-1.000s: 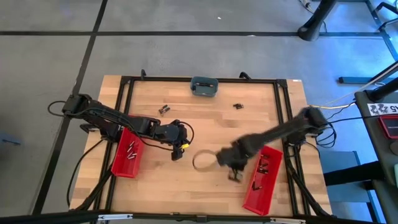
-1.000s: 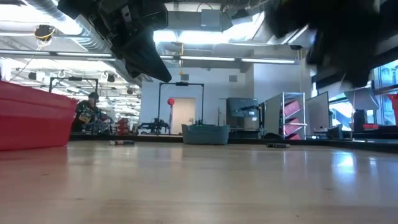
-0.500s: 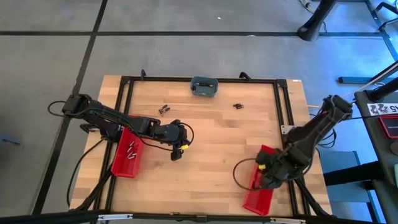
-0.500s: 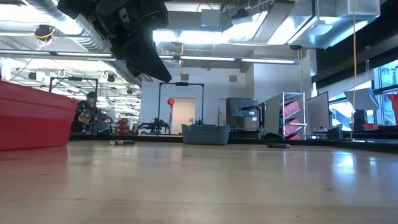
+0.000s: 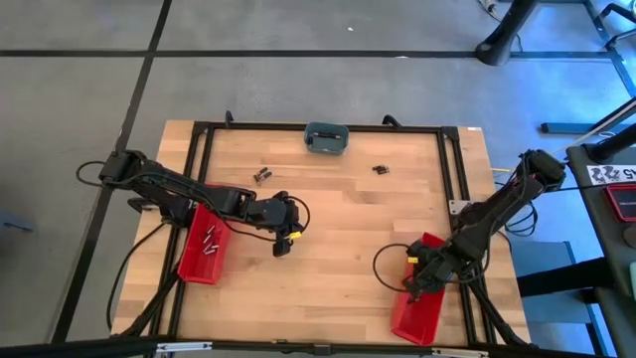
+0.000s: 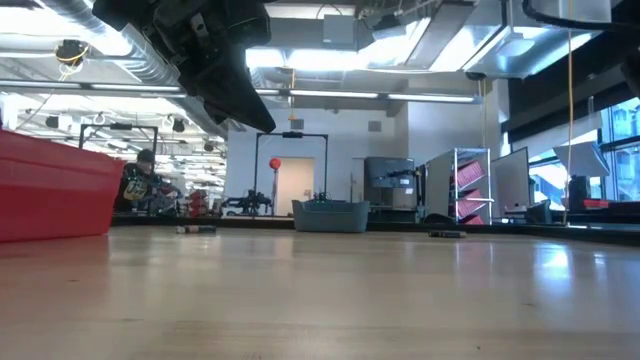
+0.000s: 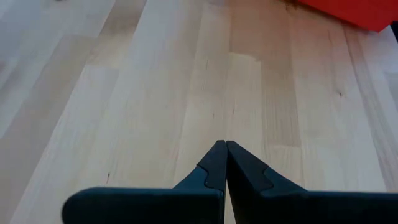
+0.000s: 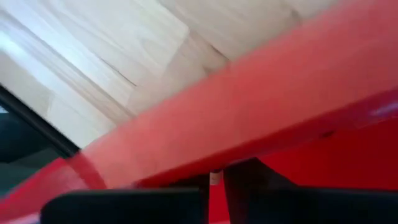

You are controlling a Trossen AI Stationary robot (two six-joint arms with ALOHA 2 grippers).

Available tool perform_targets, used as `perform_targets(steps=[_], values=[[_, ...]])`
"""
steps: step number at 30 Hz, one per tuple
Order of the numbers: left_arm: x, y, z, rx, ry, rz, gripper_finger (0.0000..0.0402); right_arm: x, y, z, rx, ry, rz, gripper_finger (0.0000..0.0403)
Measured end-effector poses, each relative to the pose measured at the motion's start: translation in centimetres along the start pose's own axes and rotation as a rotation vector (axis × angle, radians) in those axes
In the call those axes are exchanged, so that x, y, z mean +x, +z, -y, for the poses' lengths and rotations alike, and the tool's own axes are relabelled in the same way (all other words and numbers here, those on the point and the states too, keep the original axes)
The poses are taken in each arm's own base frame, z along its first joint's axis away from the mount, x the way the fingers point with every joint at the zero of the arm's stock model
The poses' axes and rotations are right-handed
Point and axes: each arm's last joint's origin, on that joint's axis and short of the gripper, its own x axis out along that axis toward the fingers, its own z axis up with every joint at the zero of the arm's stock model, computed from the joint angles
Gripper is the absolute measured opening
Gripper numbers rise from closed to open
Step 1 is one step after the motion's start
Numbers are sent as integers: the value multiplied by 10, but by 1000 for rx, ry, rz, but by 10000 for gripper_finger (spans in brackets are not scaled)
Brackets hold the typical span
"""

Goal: Sort batteries
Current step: Put the small brown battery into the right red bin

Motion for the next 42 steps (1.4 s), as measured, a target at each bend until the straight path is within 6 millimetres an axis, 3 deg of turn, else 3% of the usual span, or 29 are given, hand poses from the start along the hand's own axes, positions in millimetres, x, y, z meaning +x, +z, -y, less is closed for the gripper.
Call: perform_targets(steps=[10, 15, 21, 25, 29, 33, 39, 42], values=[[0, 0, 0, 1, 0, -1, 1, 2, -3, 2, 39, -33, -103, 85], [0, 0, 0, 0, 0, -1, 1, -12, -6, -9, 36, 2, -132, 124], [0, 0, 0, 0, 0, 1, 1, -65, -9, -25, 40, 113, -84, 139], [0, 0, 0, -11, -1, 2, 1, -113, -3, -27, 63, 204, 97, 135], [0, 3, -2, -75, -1, 27, 1, -152, 17, -18, 136, 225, 379, 130], [2, 7, -12, -149, 21, 43, 1, -171, 49, -2, 89, 138, 559, 129], [4, 12, -33, -278, 71, 64, 1, -170, 114, 33, -82, -82, 537, 129], [4, 13, -43, -321, 94, 70, 1, -162, 154, 53, -185, -78, 512, 129]])
